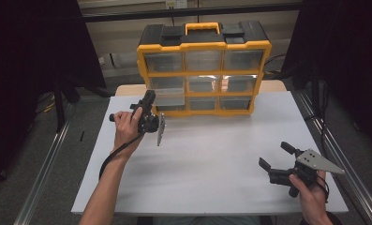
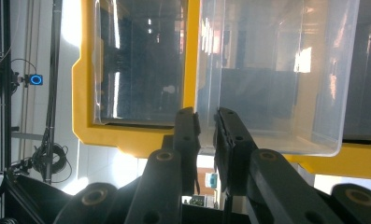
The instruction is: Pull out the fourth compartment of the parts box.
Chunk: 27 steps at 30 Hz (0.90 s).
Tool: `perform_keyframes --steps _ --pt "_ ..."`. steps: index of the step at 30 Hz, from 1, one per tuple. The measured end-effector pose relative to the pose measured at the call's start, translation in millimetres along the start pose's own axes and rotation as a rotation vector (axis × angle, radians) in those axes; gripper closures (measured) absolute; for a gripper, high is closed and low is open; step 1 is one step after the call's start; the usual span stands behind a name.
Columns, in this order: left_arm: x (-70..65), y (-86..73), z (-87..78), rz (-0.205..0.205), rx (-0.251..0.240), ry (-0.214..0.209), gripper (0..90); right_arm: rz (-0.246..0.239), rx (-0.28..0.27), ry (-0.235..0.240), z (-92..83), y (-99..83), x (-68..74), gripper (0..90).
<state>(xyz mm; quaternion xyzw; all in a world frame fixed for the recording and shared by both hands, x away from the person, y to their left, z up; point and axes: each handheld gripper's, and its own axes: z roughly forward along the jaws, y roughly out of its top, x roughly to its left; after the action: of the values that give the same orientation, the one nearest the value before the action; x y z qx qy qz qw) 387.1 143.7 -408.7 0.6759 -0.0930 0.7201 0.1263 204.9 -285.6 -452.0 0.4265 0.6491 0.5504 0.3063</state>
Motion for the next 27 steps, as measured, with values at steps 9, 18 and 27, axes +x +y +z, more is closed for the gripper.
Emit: perform_keyframes --steps 9,18,27 --pt "1.0 0.7 -2.6 -0.007 -0.004 0.0 79.6 0.008 -0.003 -0.003 -1.3 0.4 -0.2 0.9" --pt "1.1 1.0 -6.3 0.0 -0.007 0.002 79.6 -0.004 -0.006 -0.002 -1.3 0.4 -0.1 0.9" --pt "-0.5 -0.1 -5.9 -0.011 -0.043 0.031 79.7 -0.004 -0.006 -0.002 -1.8 0.1 -0.2 1.0"
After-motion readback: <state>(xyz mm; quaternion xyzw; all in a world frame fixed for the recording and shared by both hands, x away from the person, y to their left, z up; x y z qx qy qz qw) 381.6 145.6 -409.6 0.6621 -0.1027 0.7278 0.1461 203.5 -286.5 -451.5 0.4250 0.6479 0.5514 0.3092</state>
